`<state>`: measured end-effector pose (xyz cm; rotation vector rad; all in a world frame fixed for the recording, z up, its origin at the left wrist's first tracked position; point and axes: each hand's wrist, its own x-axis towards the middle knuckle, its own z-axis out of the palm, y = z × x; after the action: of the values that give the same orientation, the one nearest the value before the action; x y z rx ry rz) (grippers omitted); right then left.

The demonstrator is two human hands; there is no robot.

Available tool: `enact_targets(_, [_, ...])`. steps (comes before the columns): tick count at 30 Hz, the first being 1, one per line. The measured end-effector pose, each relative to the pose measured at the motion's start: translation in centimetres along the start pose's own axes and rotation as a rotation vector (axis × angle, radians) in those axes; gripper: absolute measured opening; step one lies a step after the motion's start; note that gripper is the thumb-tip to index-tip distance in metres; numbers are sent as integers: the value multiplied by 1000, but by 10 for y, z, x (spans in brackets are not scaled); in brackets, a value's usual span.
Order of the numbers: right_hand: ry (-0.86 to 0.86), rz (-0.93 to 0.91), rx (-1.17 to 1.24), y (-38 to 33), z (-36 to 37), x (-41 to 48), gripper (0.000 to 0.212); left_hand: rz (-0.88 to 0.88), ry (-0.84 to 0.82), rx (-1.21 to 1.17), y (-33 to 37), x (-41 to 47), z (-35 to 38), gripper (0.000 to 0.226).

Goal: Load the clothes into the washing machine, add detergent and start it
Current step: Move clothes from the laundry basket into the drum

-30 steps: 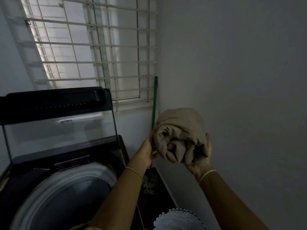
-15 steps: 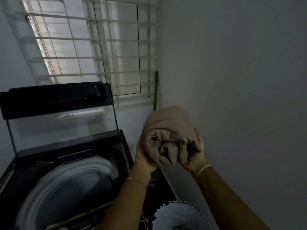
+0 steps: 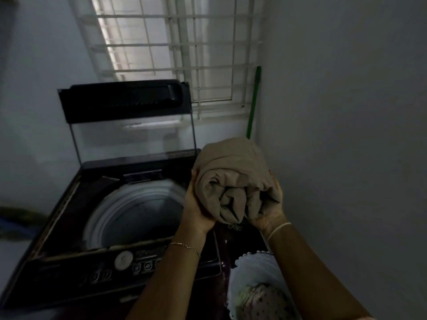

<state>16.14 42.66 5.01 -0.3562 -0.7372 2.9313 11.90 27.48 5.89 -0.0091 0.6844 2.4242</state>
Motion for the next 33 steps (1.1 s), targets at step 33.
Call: enact_targets(33, [238,472,-531,249,50,234,48,-85,564,249,240,67,-283,47])
